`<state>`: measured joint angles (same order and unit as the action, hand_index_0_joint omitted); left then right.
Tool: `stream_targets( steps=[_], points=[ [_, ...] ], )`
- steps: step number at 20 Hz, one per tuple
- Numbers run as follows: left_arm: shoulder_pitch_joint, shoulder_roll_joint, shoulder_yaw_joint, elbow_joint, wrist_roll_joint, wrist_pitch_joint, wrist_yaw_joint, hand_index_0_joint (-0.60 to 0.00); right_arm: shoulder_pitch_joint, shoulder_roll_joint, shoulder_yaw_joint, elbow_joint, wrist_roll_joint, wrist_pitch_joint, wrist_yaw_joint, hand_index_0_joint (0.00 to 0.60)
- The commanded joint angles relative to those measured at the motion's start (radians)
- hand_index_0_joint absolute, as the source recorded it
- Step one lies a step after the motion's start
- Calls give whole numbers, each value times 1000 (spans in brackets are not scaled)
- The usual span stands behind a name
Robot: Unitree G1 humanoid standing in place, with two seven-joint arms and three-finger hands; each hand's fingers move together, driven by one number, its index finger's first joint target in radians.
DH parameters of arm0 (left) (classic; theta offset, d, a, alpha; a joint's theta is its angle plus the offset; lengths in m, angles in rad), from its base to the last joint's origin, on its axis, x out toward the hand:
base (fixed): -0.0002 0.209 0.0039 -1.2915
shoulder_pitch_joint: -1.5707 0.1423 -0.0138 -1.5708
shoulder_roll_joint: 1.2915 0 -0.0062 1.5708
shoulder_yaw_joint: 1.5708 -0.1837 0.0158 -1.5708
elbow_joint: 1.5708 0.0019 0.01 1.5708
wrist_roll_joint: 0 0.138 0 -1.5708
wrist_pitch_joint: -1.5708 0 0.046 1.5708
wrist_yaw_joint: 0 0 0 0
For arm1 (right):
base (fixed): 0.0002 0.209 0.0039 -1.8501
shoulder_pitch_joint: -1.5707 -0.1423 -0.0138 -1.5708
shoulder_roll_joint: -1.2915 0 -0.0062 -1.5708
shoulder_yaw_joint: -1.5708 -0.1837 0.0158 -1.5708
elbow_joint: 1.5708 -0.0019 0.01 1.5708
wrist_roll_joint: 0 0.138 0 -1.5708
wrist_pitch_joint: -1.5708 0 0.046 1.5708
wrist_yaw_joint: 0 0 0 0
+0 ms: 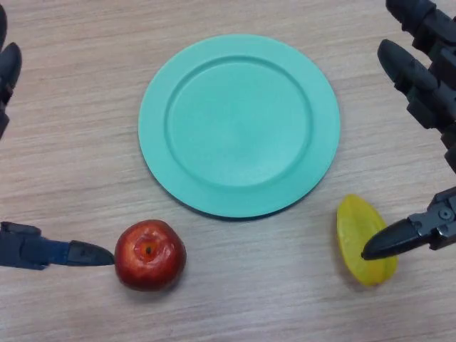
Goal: Pick up the red apple and place it on the plate
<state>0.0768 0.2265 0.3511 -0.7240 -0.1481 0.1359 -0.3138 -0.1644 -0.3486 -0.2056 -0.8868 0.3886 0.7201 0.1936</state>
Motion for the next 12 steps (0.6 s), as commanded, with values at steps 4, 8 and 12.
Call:
stream_targets(
  steps=[4, 8, 12],
  points=[
    [-19, 46, 22, -50, -6, -18, 29, 0, -37, -33, -50, -25, 7, -145, -7, 0],
    [-19, 43, 14, -51, -9, -19, 39, 0, -56, -32, -42, -29, 3, -135, -13, 0],
    [66, 1, -7, 21, 82, -184, -7, 0, -63, -28, -15, -10, -9, -142, -20, 0]
  ],
)
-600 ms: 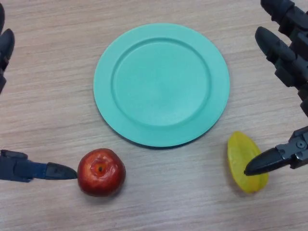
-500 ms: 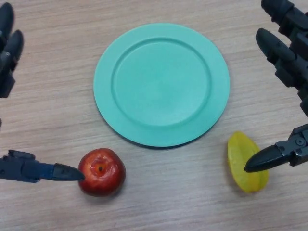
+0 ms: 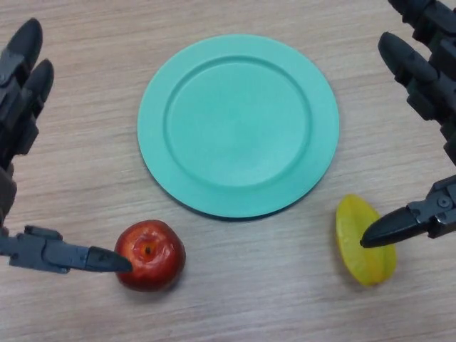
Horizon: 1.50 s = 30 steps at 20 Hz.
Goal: Pick up the red apple and place it on the plate
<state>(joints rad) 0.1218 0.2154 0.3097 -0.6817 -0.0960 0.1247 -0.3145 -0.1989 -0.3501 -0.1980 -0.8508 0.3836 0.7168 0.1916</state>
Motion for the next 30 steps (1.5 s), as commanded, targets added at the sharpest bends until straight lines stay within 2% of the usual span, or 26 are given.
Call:
stream_targets(
  steps=[1, 5, 8, 11, 12, 13, 14, 15, 16, 17, 20, 22, 24, 25, 27, 29, 30],
  points=[
    [49, -4, 22, 14, 52, -223, -24, 0, -35, -22, -10, -45, -11, -134, -20, 0],
    [121, -24, -52, 205, 174, -412, 14, 0, -42, -11, 16, -34, -42, -131, -11, 0],
    [128, -24, -104, 320, 230, -448, 46, 0, -38, -1, 19, -24, -55, -141, -5, 0],
    [127, -15, -189, 399, 288, -470, 74, 0, -38, 0, 11, -25, -54, -139, 0, 0],
    [126, -15, -192, 401, 289, -470, 76, -50, -39, -1, 10, -25, -53, -138, 0, 0],
    [120, -13, -203, 409, 295, -468, 84, -200, -39, -2, 7, -26, -49, -134, -1, 0],
    [115, -9, -215, 419, 308, -467, 93, -304, -39, -4, 3, -27, -44, -131, -1, 0],
    [107, 2, -241, 440, 358, -461, 111, -450, -39, -9, -7, -31, -31, -123, -2, 0],
    [106, 11, -261, 453, 392, -441, 126, -552, -36, -15, -21, -37, -16, -114, -4, 0],
    [106, 10, -266, 435, 385, -382, 141, -600, -31, -22, -39, -47, 4, -102, -7, 0],
    [119, 11, -261, 333, 367, -315, 133, -600, -24, -35, -62, -61, 22, -88, -13, 0],
    [109, 9, -267, 199, 330, -205, 77, -600, -17, -42, -69, -75, 22, -88, -15, 0],
    [29, 13, -284, 74, 312, -40, 20, -600, -13, -40, -68, -89, 19, -83, -19, 0],
    [-57, 23, -288, 47, 312, 33, 3, -600, -15, -39, -73, -103, 29, -70, -26, 0],
    [-197, 44, -288, 83, 279, 80, -30, -600, -16, -44, -81, -128, 47, -54, -35, 0],
    [-319, 47, -307, 195, 290, 21, -18, -600, -5, -42, -72, -140, 36, -57, -34, 0],
    [-349, 44, -321, 233, 305, 12, -10, -600, -4, -41, -72, -143, 33, -56, -33, 0]
  ],
)
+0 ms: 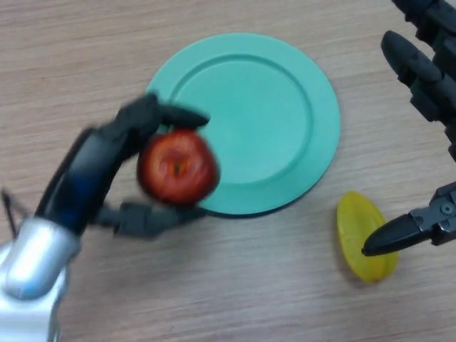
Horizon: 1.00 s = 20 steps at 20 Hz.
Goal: Pick up the red apple and place it on the plate
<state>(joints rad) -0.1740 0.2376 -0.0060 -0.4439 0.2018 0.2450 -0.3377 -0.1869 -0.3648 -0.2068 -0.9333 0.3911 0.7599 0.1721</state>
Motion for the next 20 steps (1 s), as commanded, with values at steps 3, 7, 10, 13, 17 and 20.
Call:
stream_targets(
  steps=[3, 7, 10, 13, 17, 20],
  points=[
    [-134, -8, -72, 194, 136, -202, 43, -600, -11, -19, -59, -84, 29, -86, -17, 0],
    [-164, -38, -68, 279, 109, -223, 97, -399, -1, -17, -69, -95, 39, -86, -9, 0],
    [-190, -43, -56, 330, 100, -215, 174, -50, 12, -17, -75, -87, 33, -98, -4, 0],
    [-193, -32, -40, 309, 117, -170, 180, 0, 7, -16, -60, -89, 19, -84, -5, 0],
    [-154, -23, -30, 171, 102, -56, 158, 0, -17, -25, -73, -66, 43, -67, 4, 0],
    [-111, -7, -30, 57, 113, 3, 116, 0, -25, -34, -81, -55, 63, -65, 6, 0]
  ],
)
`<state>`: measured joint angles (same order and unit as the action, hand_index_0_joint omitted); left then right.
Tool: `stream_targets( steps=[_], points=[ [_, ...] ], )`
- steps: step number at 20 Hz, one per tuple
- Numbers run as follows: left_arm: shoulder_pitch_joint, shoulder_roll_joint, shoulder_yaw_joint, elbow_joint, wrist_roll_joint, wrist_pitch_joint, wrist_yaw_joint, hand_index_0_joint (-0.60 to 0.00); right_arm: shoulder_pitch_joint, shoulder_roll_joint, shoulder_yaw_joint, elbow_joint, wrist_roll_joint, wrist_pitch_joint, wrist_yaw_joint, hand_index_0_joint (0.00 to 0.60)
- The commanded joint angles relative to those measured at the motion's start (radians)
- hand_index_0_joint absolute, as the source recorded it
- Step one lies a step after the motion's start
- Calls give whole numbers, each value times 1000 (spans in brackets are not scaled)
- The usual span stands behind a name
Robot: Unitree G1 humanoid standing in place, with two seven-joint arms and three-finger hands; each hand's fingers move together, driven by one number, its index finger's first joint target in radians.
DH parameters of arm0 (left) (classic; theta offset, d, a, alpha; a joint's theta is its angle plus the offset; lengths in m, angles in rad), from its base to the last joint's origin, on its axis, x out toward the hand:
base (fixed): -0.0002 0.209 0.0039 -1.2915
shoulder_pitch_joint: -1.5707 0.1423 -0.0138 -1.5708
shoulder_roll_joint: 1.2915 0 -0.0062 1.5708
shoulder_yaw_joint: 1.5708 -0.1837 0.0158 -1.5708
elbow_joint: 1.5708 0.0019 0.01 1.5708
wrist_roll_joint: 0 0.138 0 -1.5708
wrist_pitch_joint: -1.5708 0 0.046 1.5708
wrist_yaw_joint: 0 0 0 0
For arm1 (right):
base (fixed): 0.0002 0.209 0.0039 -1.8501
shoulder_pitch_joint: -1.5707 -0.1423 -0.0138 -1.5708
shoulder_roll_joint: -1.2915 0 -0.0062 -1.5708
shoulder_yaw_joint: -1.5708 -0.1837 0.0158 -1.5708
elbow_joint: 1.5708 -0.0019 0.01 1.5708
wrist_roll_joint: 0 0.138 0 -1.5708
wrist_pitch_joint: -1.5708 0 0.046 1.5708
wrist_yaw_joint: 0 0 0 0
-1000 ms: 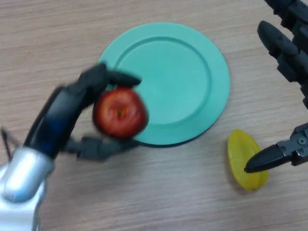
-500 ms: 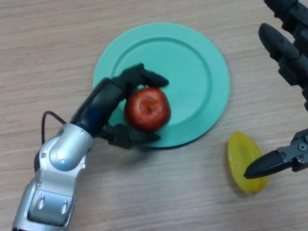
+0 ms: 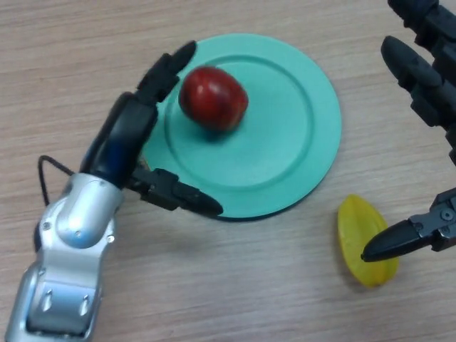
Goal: Pick up the red apple and place it on the plate
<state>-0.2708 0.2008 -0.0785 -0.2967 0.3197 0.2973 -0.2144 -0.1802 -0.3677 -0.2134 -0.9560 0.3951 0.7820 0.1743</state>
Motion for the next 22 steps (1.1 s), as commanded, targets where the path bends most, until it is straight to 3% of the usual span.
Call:
stream_targets(
  steps=[1, 6, 8, 11, 15, 19, 22],
  points=[
    [17, 37, 48, -164, 6, -18, -31, 0, -37, -35, -72, -28, 62, -92, 3, 0],
    [169, 40, 120, -455, -113, -9, -53, 0, -39, -41, -78, 1, 93, -108, 4, 0],
    [225, 36, 172, -536, -246, -30, -48, 0, -40, -52, -69, 2, 78, -116, 17, 0],
    [291, 48, 250, -629, -397, -31, -54, 0, -11, -25, -50, -26, 41, -151, 52, 0],
    [261, 100, 349, -565, -359, -58, -121, 0, -3, -22, -31, -11, 12, -161, 82, 0],
    [256, 93, 397, -624, -449, 40, -106, 0, -16, -16, -45, -17, 28, -128, 88, 0],
    [272, 105, 390, -677, -473, 137, -125, 0, -6, -6, -69, -13, 68, -134, 60, 0]
  ],
)
